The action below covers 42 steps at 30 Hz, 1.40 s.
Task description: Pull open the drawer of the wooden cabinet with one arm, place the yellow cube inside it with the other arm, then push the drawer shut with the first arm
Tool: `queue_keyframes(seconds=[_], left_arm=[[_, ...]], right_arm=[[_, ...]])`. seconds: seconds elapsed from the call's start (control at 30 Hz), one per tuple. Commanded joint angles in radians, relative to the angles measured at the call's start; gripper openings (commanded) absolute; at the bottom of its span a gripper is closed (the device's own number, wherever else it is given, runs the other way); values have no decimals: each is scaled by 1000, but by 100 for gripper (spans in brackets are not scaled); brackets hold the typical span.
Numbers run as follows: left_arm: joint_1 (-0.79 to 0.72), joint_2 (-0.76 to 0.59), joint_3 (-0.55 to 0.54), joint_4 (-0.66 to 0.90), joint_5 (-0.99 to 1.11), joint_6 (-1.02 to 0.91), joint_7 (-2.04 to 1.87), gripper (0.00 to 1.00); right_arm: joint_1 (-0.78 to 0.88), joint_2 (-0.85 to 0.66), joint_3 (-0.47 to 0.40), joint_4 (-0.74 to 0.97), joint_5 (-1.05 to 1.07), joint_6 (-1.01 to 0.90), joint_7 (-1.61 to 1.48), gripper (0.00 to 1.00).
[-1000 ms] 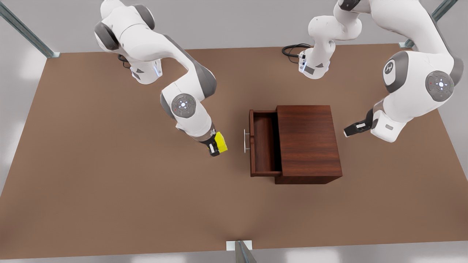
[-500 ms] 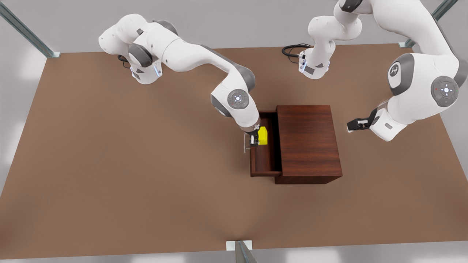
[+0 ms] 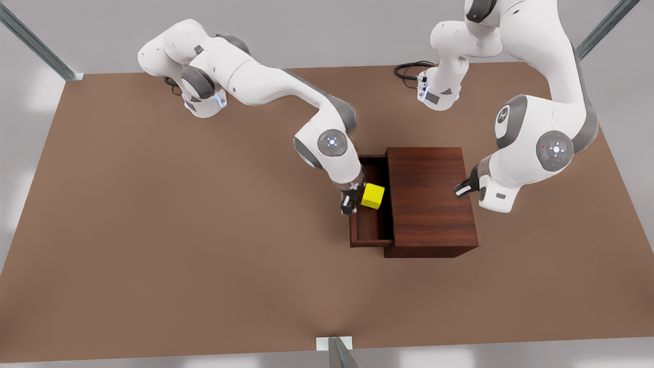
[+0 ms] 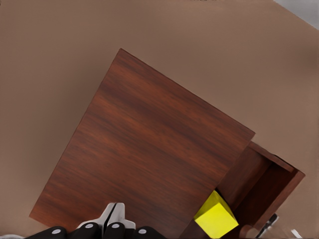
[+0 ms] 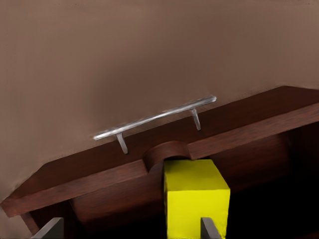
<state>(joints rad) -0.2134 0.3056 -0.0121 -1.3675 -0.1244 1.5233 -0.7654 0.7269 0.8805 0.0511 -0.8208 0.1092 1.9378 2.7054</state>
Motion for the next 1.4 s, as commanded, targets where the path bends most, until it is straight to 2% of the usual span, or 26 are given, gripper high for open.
queue_keyframes(seconds=[0.0, 0.07, 0.13, 0.17, 0.2, 0.23, 0.27, 0.3, 0.33, 0.37, 0.4, 0.47, 0.8, 1.1, 1.37], left_arm=[[-24, 3, 0, 2, -4, 60, -908, 0], [-78, 13, 1, 7, 8, 72, -994, 0], [-162, 38, 1, 11, 11, 101, -1144, 0], [-196, 52, 1, 16, 11, 126, -1222, 0], [-242, 62, 1, 24, 29, 136, -1298, 0], [-293, 76, 1, 28, 31, 165, -1371, 0], [-328, 85, 1, 30, 34, 195, -1437, 0], [-379, 104, 1, 38, 39, 225, -1526, 0], [-412, 138, 3, 68, 49, 227, -1597, 0], [-451, 173, 3, 91, 75, 239, -1670, 0], [-485, 196, 3, 91, 78, 291, -1744, 0], [-524, 239, 4, 91, 80, 382, -1842, 0], [-569, 388, 12, 81, 155, 555, -1931, 0], [-540, 383, 31, -12, 190, 535, -1781, 0], [-501, 369, 32, -25, 187, 475, -1641, 0]], right_arm=[[-116, -66, 22, 0, 1, -180, 24, 100], [-441, -181, 193, -23, -5, -304, -254, 100], [-618, -319, 191, -204, -29, -315, -724, 100], [-696, -368, 191, -290, -49, -316, -1022, 100], [-748, -446, 188, -414, -167, -301, -1439, 100], [-799, -485, 168, -471, -198, -296, -1907, 100], [-798, -512, 98, -504, -200, -293, -2279, 100], [-788, -538, 32, -558, -201, -312, -2602, 100], [-756, -589, -40, -647, -215, -319, -2773, 100], [-724, -624, -85, -702, -218, -318, -2772, 100], [-722, -618, -86, -696, -220, -326, -2666, 100], [-712, -603, -83, -695, -210, -379, -2653, 100], [-709, -568, -80, -695, -204, -399, -2647, 100], [-701, -561, -80, -695, -204, -399, -2638, 100], [-695, -561, -80, -695, -204, -398, -2629, 100]])
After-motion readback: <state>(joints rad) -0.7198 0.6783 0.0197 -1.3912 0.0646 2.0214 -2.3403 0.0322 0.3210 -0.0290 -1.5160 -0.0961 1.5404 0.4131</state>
